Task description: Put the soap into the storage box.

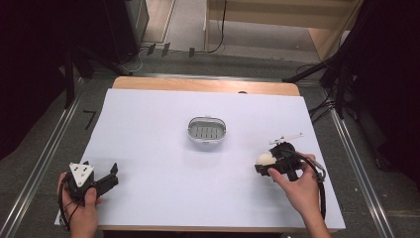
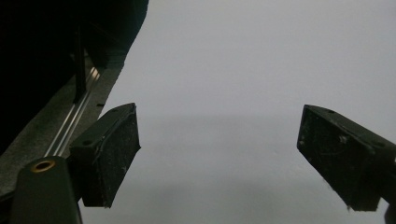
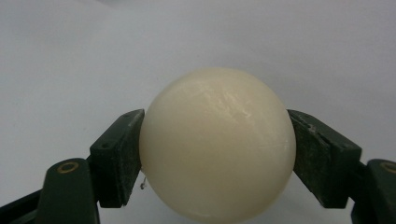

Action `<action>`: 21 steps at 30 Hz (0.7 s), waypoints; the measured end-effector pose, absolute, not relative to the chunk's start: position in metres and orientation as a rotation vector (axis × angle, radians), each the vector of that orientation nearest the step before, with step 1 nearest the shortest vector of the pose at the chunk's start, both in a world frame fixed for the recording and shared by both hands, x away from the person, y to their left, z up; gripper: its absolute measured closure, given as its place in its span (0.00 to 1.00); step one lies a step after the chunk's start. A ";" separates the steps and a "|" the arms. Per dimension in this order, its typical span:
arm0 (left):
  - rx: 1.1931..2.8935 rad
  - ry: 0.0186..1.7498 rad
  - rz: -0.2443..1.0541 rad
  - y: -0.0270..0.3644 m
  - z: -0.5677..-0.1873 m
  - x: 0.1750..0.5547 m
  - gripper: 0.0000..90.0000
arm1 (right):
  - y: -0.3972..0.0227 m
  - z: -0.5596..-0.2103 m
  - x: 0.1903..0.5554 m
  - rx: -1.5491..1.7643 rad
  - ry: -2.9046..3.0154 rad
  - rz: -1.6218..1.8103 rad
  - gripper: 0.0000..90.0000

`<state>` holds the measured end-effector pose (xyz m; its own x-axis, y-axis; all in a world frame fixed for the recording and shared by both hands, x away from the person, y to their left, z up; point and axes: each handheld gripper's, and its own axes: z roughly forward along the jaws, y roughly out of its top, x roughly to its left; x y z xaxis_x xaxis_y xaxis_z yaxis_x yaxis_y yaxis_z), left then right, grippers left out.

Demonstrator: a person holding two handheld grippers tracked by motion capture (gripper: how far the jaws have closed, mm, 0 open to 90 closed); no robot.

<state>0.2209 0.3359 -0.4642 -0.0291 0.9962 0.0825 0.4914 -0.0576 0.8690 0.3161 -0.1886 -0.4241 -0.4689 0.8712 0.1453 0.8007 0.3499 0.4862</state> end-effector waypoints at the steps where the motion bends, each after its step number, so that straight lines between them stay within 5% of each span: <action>1: 1.616 1.583 1.011 0.336 -0.464 0.221 0.16 | -0.187 -0.423 0.317 1.537 2.465 0.761 0.27; 21: 1.629 1.585 1.003 0.336 -0.464 0.222 0.16 | -0.154 -0.394 0.341 1.461 2.507 0.772 0.27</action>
<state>0.2223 0.3356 -0.4643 -0.0216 0.9961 0.0851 0.5031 -0.0627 0.8619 0.3411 -0.1544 -0.3942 -0.5190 0.8443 0.1335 0.7730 0.3970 0.4948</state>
